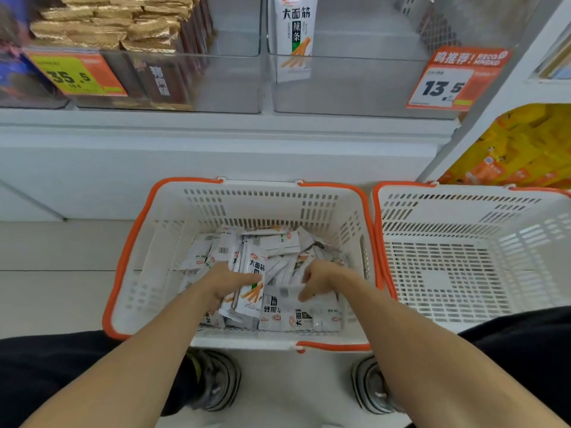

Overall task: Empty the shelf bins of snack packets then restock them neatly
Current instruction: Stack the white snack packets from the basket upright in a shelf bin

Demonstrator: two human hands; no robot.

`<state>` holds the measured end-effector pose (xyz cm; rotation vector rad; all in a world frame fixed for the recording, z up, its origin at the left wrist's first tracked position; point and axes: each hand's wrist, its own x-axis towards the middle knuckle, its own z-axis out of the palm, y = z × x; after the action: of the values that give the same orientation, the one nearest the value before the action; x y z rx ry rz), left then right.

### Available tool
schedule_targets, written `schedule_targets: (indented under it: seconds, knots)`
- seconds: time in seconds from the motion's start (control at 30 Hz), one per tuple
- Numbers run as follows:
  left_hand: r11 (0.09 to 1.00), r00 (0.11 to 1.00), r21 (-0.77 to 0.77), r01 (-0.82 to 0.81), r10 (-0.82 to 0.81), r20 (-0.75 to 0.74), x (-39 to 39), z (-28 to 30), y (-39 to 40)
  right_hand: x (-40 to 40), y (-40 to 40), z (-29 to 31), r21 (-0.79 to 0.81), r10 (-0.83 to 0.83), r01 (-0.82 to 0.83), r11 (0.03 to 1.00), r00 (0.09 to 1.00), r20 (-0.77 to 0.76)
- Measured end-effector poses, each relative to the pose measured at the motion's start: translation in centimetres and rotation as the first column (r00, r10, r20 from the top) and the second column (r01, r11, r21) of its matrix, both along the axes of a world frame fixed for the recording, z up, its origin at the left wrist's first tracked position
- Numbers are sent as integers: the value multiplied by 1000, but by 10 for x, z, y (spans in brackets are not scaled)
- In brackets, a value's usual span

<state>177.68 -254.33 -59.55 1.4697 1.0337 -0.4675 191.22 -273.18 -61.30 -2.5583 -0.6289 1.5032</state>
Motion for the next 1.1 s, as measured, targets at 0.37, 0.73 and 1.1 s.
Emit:
schedule_targets:
  seconds: [0.37, 0.73, 1.1]
  knots:
    - [915, 776, -230, -330, 402, 486, 44, 69, 8, -22, 69, 78, 834, -501, 402, 379, 847, -180]
    - [907, 754, -360, -219, 392, 528, 38, 89, 20, -2, 68, 112, 718, -516, 600, 353, 765, -386]
    - [939, 845, -321, -126, 271, 461, 33, 93, 29, 57, 22, 174, 596, -116, 101, 797, 993, -13]
